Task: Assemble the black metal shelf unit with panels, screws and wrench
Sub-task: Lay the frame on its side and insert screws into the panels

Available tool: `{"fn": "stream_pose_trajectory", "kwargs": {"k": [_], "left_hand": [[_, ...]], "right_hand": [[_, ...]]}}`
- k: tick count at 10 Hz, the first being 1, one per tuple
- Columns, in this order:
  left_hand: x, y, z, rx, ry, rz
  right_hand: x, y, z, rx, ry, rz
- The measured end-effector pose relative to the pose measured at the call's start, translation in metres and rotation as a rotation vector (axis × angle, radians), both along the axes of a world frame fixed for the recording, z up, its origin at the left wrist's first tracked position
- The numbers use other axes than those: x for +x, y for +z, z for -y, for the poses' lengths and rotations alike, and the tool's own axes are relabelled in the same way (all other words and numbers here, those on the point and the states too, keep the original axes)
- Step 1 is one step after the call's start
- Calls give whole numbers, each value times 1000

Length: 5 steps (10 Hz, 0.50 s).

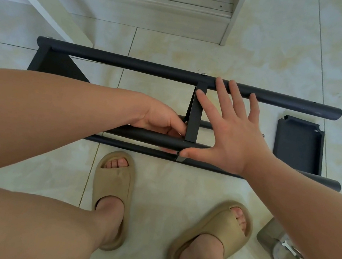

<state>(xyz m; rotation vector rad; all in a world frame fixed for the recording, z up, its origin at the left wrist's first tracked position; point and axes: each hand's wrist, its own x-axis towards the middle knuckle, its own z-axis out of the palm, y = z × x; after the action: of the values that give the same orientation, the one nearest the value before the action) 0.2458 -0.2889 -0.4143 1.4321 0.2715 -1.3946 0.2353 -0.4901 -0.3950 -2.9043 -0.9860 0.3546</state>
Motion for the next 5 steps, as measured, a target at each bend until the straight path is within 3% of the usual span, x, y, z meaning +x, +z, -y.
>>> {"fn": "stream_pose_trajectory", "kwargs": {"k": [2,5], "left_hand": [[4,2,3,77,5,115],[4,7,3,53,48,91]], "right_hand": [[0,0,0,14,-2,-4],[0,-1,0,19,1,-2]]}}
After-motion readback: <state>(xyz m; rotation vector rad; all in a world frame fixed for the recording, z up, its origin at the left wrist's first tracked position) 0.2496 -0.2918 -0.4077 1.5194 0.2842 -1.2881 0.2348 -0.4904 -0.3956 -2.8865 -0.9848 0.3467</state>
